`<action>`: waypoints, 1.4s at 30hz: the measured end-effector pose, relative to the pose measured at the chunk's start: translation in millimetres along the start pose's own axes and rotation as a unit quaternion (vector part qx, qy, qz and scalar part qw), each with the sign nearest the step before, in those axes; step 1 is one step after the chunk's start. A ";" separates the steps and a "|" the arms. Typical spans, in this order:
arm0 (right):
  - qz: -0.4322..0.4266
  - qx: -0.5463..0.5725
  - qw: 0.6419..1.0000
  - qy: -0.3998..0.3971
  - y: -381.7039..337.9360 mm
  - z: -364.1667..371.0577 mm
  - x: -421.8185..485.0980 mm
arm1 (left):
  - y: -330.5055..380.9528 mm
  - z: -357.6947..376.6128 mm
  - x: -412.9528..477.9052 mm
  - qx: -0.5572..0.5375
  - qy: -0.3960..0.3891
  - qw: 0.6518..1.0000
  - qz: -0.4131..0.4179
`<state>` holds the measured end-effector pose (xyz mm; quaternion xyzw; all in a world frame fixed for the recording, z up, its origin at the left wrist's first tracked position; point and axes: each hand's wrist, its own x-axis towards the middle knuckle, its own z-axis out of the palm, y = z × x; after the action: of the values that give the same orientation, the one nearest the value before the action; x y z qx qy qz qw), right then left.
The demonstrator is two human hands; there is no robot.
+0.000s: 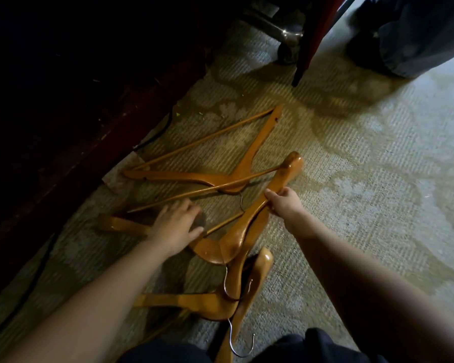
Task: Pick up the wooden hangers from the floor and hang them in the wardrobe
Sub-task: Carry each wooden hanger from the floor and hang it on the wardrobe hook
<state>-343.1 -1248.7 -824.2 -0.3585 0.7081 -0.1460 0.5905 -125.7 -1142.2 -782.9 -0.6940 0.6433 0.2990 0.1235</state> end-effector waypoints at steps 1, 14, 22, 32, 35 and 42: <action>-0.004 0.002 1.000 -0.007 -1.8 0.1 -1.0 | -2.5 -1.2 4.8 0.007 0.050 0.999 0.006; 0.005 -0.083 0.987 -0.140 -9.9 2.7 -13.3 | -14.2 4.9 22.6 -0.141 -0.032 0.987 -0.068; 0.003 -0.273 0.933 -0.235 -11.2 -0.4 -22.3 | -17.3 8.0 26.9 -0.120 0.014 0.983 -0.139; -0.040 -0.432 0.880 -0.194 -24.6 4.7 -25.0 | -10.1 -0.4 22.7 -0.220 0.062 0.959 -0.167; -0.042 -0.450 0.873 -0.182 -29.7 7.7 -32.4 | -2.6 -3.6 6.1 -0.228 0.079 0.955 -0.171; -0.092 -0.492 0.841 -0.205 -76.2 -0.7 -90.9 | 12.6 -26.4 -61.8 -0.275 0.079 0.936 -0.204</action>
<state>-314.0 -1240.4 -709.5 -0.6872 0.5133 0.2452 0.4519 -130.7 -1108.1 -723.9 -0.8386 0.3877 0.3771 -0.0652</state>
